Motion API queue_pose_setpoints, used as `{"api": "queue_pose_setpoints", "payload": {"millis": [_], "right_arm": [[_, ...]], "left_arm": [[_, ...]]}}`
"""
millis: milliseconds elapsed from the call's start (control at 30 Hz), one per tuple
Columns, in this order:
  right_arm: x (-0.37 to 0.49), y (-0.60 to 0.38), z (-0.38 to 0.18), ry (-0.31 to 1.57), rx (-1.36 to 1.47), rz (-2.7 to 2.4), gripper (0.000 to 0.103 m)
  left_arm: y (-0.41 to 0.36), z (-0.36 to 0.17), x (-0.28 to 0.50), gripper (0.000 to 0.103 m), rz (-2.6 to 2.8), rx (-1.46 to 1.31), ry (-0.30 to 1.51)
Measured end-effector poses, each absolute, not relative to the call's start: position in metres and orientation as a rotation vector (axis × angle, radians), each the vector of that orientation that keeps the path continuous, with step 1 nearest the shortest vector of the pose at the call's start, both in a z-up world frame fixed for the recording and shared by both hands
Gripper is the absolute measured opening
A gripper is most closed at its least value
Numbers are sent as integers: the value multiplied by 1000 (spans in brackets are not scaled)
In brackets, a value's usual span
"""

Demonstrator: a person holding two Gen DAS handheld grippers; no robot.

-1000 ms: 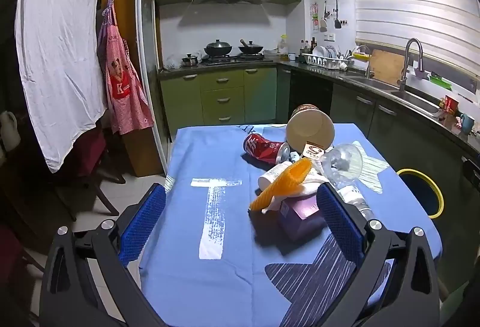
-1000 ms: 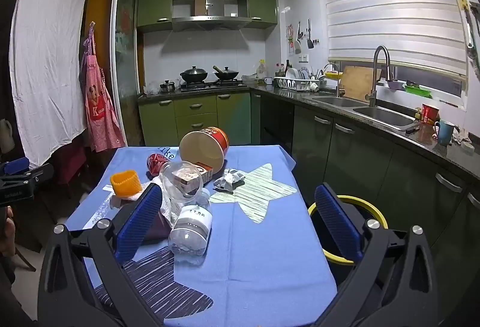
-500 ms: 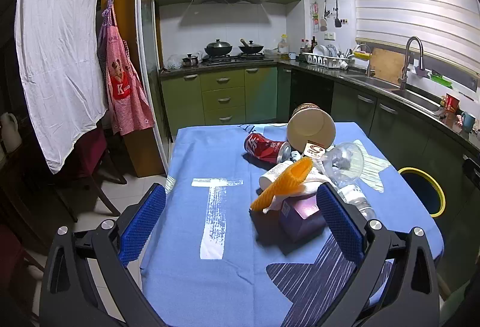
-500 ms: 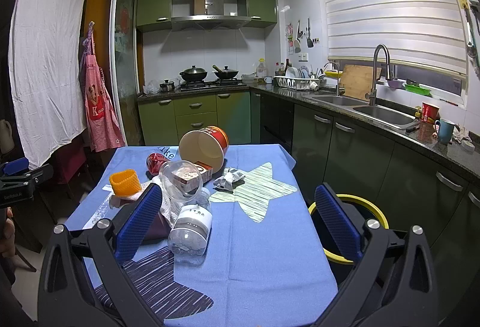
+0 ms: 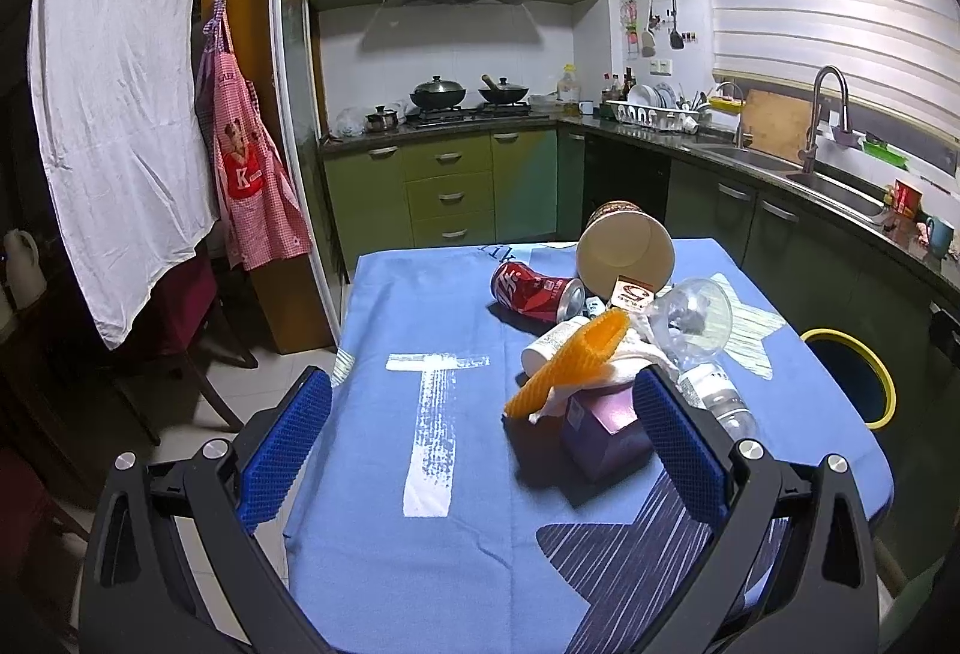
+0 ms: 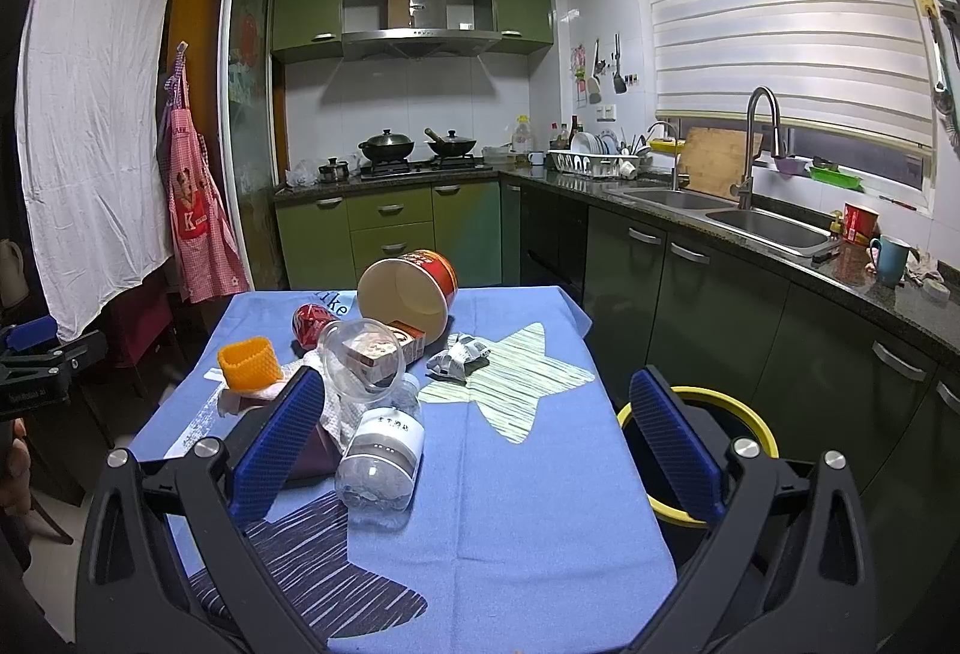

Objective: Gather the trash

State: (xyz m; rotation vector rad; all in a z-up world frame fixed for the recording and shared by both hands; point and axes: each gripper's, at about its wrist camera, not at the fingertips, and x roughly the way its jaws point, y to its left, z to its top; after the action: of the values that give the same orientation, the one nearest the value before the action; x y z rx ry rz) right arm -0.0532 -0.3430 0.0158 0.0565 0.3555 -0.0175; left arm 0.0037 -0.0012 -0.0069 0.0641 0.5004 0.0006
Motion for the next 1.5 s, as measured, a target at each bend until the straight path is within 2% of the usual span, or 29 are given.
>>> {"api": "queue_pose_setpoints", "payload": {"millis": [1500], "right_arm": [[-51,-343,15,362,60,-16,97]], "left_arm": [[-10,-10,8,99,-6,90,513]]}}
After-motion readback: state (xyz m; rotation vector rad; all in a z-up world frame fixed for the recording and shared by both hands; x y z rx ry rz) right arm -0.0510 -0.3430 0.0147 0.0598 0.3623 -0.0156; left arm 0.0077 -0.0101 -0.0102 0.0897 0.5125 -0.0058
